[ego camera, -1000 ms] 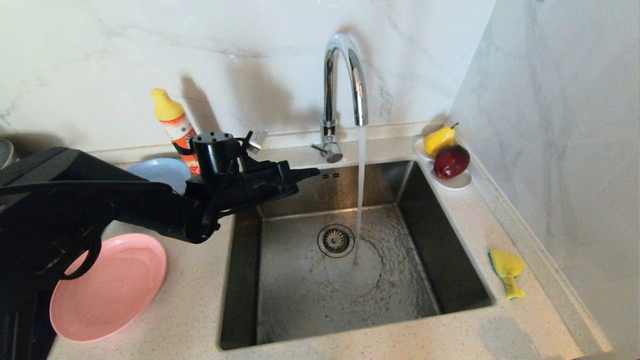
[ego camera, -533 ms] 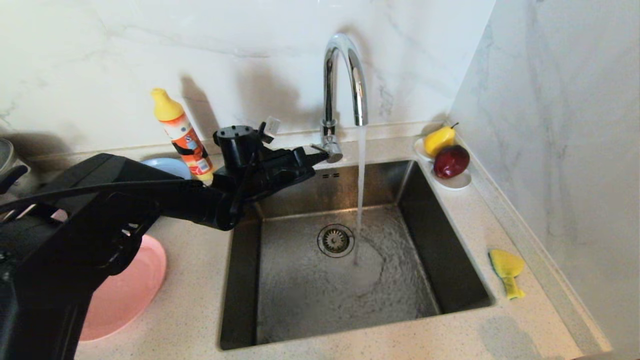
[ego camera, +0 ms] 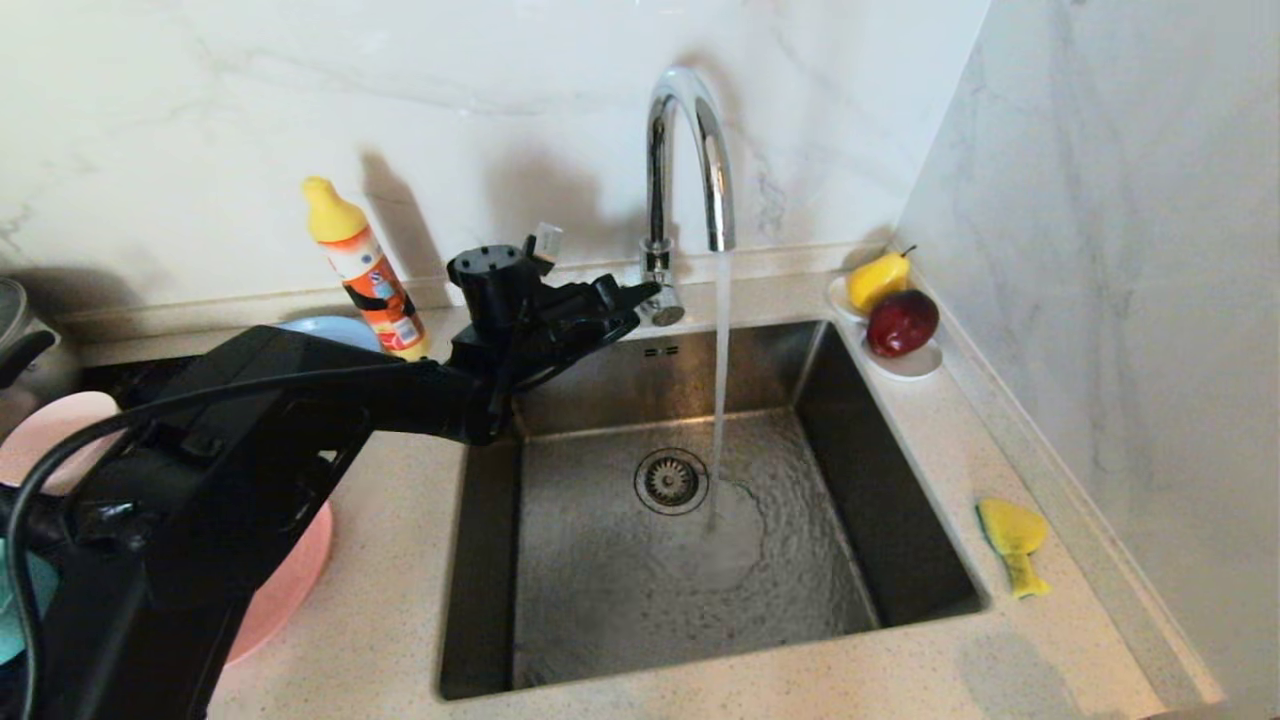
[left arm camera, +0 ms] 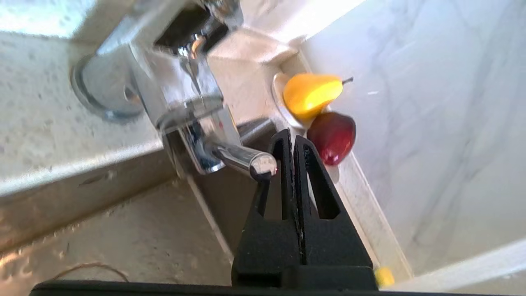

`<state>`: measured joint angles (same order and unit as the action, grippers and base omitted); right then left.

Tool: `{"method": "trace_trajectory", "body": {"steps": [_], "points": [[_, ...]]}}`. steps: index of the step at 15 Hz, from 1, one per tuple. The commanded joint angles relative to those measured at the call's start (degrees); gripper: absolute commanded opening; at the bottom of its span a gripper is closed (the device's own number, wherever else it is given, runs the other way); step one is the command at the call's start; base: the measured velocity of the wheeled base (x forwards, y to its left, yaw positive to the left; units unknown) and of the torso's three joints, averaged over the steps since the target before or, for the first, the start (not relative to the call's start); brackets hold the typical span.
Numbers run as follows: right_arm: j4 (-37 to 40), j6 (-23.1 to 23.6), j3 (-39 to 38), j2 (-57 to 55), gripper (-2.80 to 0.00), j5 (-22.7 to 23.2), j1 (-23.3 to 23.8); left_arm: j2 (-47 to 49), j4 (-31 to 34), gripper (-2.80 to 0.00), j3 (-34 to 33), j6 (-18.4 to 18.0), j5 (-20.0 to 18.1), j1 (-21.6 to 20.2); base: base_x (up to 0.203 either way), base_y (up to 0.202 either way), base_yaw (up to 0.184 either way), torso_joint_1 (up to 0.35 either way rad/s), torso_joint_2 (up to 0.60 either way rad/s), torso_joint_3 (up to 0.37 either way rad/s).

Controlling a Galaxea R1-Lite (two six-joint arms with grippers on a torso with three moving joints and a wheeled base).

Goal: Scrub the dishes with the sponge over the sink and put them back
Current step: Turn off the faucet

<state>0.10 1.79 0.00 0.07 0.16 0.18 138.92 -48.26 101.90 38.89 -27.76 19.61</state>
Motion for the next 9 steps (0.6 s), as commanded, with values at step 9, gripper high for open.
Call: {"method": "trace_trajectory", "body": {"steps": [9], "points": [[0.0, 0.1, 0.0, -0.1, -2.80, 0.0, 0.0, 3.4, 0.7, -2.80, 5.6, 0.6, 2.4, -1.3, 0.000, 0.000, 0.000, 0.000, 0.00, 0.000]]}}
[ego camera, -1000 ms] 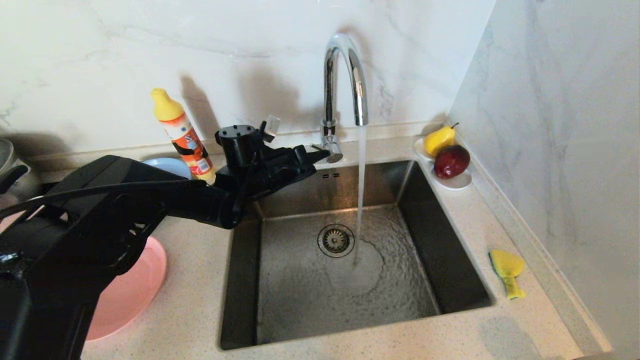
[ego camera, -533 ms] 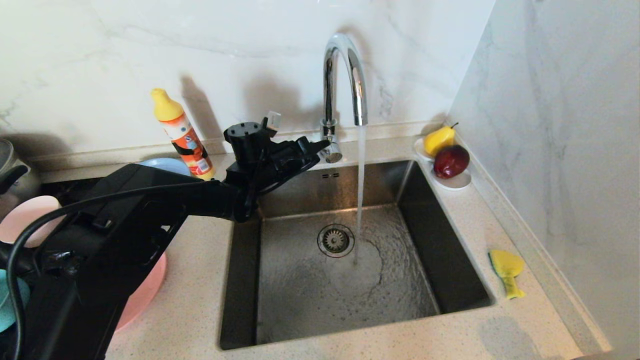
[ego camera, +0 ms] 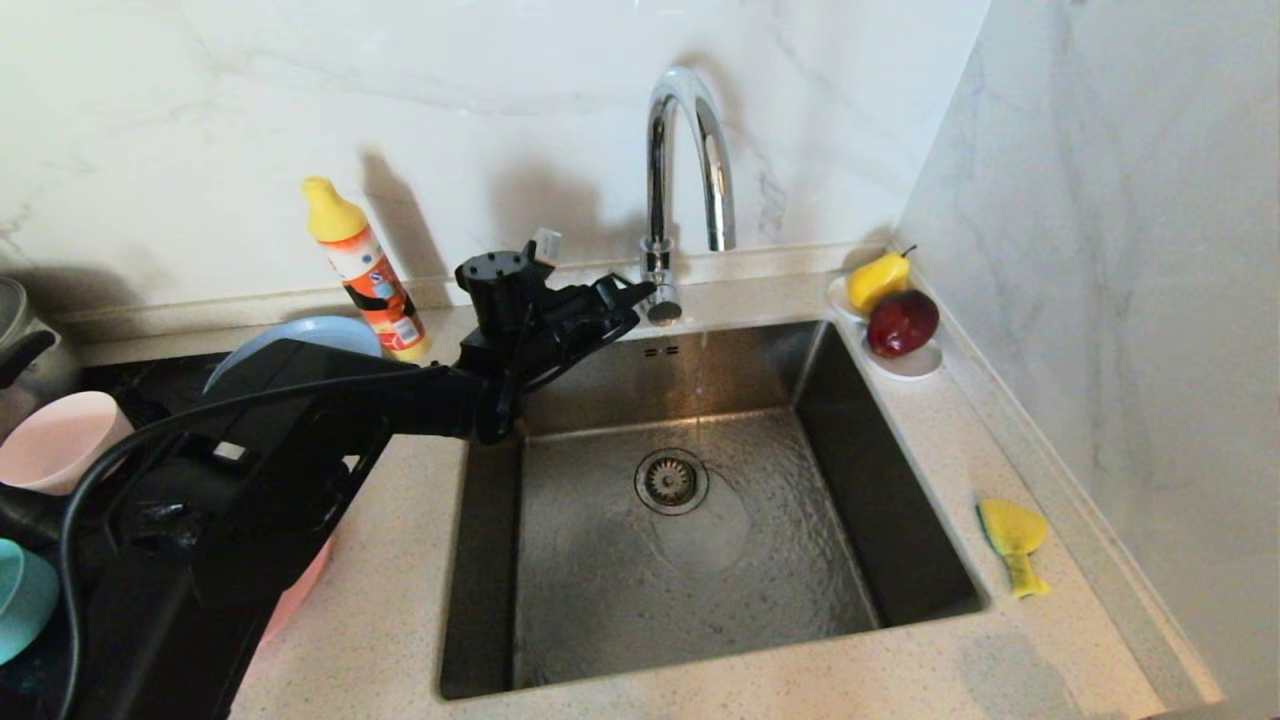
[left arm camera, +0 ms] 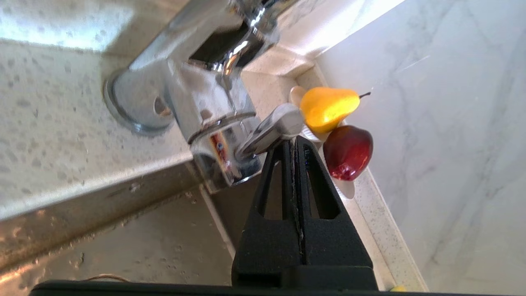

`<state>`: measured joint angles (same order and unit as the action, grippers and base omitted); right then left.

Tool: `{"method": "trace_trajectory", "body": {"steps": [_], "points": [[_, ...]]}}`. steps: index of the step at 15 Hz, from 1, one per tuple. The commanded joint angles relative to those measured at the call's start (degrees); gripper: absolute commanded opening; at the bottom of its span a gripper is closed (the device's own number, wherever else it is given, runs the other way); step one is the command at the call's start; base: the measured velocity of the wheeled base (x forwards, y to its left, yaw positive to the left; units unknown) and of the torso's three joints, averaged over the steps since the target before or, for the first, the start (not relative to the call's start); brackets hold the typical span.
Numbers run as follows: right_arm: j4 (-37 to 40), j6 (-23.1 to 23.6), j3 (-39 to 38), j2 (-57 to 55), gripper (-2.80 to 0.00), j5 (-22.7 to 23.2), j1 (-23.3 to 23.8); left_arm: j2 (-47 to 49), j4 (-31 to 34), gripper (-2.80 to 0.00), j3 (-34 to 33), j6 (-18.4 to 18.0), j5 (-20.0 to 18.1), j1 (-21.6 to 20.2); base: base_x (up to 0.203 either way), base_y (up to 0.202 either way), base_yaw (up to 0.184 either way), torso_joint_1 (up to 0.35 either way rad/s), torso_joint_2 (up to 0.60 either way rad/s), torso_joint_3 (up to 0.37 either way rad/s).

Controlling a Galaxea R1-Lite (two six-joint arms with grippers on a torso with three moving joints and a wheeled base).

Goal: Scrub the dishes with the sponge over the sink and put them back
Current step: Turn off the faucet, then place the plate on the plate

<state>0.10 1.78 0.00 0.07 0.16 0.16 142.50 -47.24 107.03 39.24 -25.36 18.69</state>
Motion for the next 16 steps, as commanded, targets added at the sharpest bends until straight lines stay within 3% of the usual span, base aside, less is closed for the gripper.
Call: {"method": "trace_trajectory", "body": {"steps": [1, 3, 5, 10, 12, 14, 16], "points": [[0.0, 0.1, 0.0, -0.1, -2.80, 0.0, 0.0, -0.8, -0.5, -2.80, -0.2, 0.5, 0.0, -0.4, 0.000, 0.000, 0.000, 0.000, 0.00, 0.000], [0.0, 0.1, 0.0, -0.1, -2.80, 0.0, 0.0, -2.3, -1.1, -2.80, -2.2, 0.7, 0.0, -0.4, 0.000, 0.000, 0.000, 0.000, 0.00, 0.000], [0.0, 0.1, 0.0, -0.1, -2.80, 0.0, 0.0, -6.2, -2.0, -2.80, -8.7, 0.7, 0.0, -0.4, 0.000, 0.000, 0.000, 0.000, 0.00, 0.000], [0.0, 0.1, 0.0, -0.1, -2.80, 0.0, 0.0, -26.3, -10.8, -2.80, -37.8, 0.1, -0.2, 0.7, 0.000, 0.000, 0.000, 0.000, 0.00, 0.000], [0.0, 0.1, 0.0, -0.1, -2.80, 0.0, -0.1, -36.1, -11.6, -2.80, -45.6, -1.2, 0.6, 0.9, 0.000, 0.000, 0.000, 0.000, 0.00, 0.000], [0.0, 0.1, 0.0, -0.1, -2.80, 0.0, 0.0, -47.8, -9.2, -2.80, -52.0, -3.1, 2.9, 0.9, 0.000, 0.000, 0.000, 0.000, 0.00, 0.000], [0.0, 0.1, 0.0, -0.1, -2.80, 0.0, 0.0, -59.5, -0.5, -2.80, -56.6, -7.8, 7.7, 0.8, 0.000, 0.000, 0.000, 0.000, 0.00, 0.000]]}}
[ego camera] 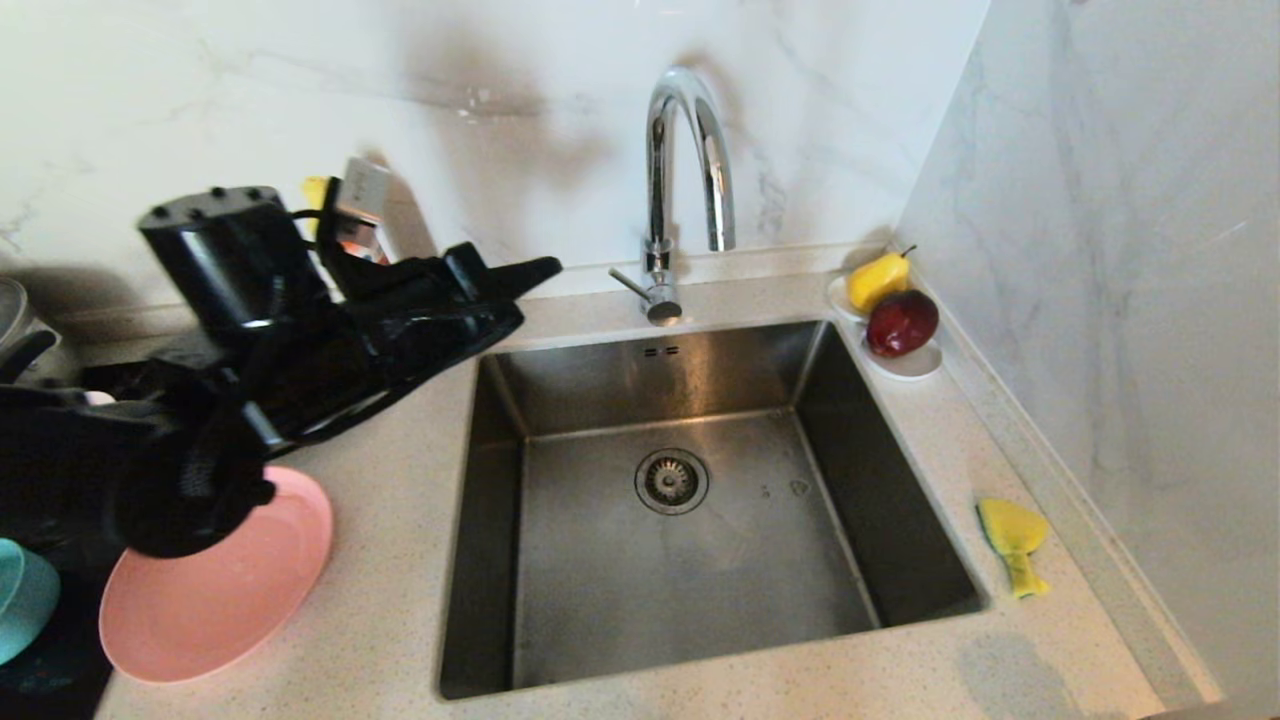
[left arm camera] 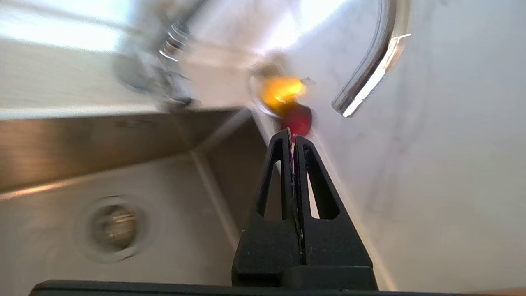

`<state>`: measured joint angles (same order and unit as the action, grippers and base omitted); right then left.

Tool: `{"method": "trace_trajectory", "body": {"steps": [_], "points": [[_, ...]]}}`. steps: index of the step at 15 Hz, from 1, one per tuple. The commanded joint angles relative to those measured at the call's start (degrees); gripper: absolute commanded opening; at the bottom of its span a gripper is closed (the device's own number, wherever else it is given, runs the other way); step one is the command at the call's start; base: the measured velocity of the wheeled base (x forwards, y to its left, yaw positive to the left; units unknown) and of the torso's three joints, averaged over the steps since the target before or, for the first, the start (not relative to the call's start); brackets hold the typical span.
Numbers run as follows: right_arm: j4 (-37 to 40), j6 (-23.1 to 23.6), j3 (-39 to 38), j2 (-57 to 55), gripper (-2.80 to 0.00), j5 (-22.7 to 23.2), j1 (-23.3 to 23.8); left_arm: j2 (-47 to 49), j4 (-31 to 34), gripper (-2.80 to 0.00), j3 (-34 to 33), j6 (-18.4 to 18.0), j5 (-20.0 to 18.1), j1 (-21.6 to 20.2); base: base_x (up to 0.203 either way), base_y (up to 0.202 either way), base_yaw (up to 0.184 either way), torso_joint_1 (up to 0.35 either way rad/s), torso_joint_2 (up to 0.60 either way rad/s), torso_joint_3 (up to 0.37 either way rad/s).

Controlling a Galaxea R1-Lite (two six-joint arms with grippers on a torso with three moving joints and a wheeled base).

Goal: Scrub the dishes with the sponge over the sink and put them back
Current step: Place the plate on the plate

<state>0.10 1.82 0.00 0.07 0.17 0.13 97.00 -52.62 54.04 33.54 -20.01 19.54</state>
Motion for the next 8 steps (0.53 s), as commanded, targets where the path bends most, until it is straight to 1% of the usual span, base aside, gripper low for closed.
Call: {"method": "trace_trajectory", "body": {"steps": [1, 2, 3, 4, 5, 6, 8], "points": [[0.0, 0.0, 0.0, -0.1, -2.80, 0.0, 0.0, -19.9, 11.5, -2.80, -5.5, -5.8, 7.2, -0.1, 0.000, 0.000, 0.000, 0.000, 0.00, 0.000], [0.0, 0.0, 0.0, -0.1, -2.80, 0.0, 0.0, -24.7, 17.4, -2.80, -7.0, -9.4, 13.0, -0.1, 0.000, 0.000, 0.000, 0.000, 0.00, 0.000], [0.0, 0.0, 0.0, -0.1, -2.80, 0.0, 0.0, -28.9, 23.8, -2.80, -8.4, -12.9, 21.8, -0.2, 0.000, 0.000, 0.000, 0.000, 0.00, 0.000], [0.0, 0.0, 0.0, -0.1, -2.80, 0.0, 0.0, -31.5, 28.7, -2.80, -9.4, -15.1, 32.0, -0.3, 0.000, 0.000, 0.000, 0.000, 0.00, 0.000], [0.0, 0.0, 0.0, -0.1, -2.80, 0.0, 0.0, -32.9, 31.9, -2.80, -9.8, -16.6, 39.9, -0.4, 0.000, 0.000, 0.000, 0.000, 0.00, 0.000], [0.0, 0.0, 0.0, -0.1, -2.80, 0.0, 0.0, -33.8, 34.3, -2.80, -9.7, -17.6, 46.6, -0.5, 0.000, 0.000, 0.000, 0.000, 0.00, 0.000], [0.0, 0.0, 0.0, -0.1, -2.80, 0.0, 0.0, -34.1, 35.6, -2.80, -7.6, -19.4, 61.4, -0.7, 0.000, 0.000, 0.000, 0.000, 0.00, 0.000]]}}
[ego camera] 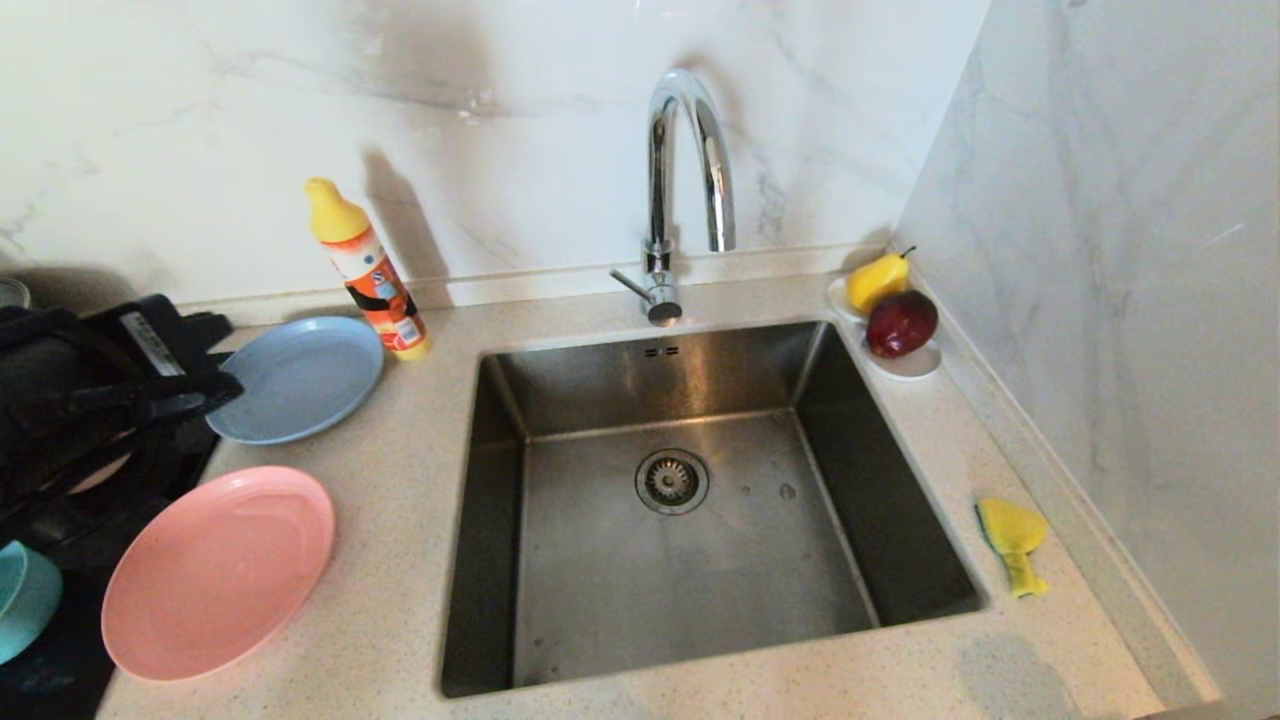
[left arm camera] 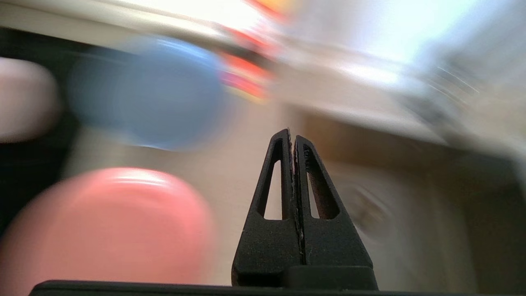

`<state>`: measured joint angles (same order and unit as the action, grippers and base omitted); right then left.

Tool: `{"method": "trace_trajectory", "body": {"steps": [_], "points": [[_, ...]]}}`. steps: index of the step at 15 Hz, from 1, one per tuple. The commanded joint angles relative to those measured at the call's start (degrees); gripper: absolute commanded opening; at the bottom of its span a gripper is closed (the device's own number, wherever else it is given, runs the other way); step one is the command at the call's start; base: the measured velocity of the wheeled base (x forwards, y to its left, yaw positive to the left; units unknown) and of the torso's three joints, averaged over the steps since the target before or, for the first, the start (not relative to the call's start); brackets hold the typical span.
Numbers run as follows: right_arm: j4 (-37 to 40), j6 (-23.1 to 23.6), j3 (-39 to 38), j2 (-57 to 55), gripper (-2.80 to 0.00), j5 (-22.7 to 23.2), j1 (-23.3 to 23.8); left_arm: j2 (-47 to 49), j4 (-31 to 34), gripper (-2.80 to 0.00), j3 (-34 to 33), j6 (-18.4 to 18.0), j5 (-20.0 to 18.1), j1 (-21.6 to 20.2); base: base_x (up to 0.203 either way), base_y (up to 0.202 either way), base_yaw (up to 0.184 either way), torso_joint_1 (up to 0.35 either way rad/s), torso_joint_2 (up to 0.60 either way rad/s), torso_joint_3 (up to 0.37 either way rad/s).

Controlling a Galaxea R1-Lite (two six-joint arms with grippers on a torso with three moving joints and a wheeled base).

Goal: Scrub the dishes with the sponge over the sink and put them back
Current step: Place the plate on the plate

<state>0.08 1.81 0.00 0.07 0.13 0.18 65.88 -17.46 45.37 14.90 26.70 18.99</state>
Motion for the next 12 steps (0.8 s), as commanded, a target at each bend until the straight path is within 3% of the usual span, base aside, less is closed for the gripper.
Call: {"method": "trace_trajectory", "body": {"steps": [1, 3, 4, 6, 8, 12], "points": [[0.0, 0.0, 0.0, -0.1, -2.80, 0.0, 0.0, -3.5, 0.5, -2.80, 2.1, -4.7, 20.6, -1.1, 0.000, 0.000, 0.000, 0.000, 0.00, 0.000], [0.0, 0.0, 0.0, -0.1, -2.80, 0.0, 0.0, -3.8, 0.5, -2.80, 3.1, -7.7, 21.8, -2.5, 0.000, 0.000, 0.000, 0.000, 0.00, 0.000], [0.0, 0.0, 0.0, -0.1, -2.80, 0.0, 0.0, -3.8, 0.4, -2.80, 3.9, -11.9, 21.8, -5.4, 0.000, 0.000, 0.000, 0.000, 0.00, 0.000], [0.0, 0.0, 0.0, -0.1, -2.80, 0.0, 0.0, -1.4, 0.4, -2.80, 8.8, -15.1, 21.5, -9.5, 0.000, 0.000, 0.000, 0.000, 0.00, 0.000], [0.0, 0.0, 0.0, -0.1, -2.80, 0.0, 0.0, 4.6, 0.7, -2.80, 16.0, -18.3, 17.6, -17.3, 0.000, 0.000, 0.000, 0.000, 0.00, 0.000], [0.0, 0.0, 0.0, -0.1, -2.80, 0.0, 0.0, 12.6, 1.1, -2.80, 24.6, -23.7, 11.3, -25.4, 0.000, 0.000, 0.000, 0.000, 0.00, 0.000]]}}
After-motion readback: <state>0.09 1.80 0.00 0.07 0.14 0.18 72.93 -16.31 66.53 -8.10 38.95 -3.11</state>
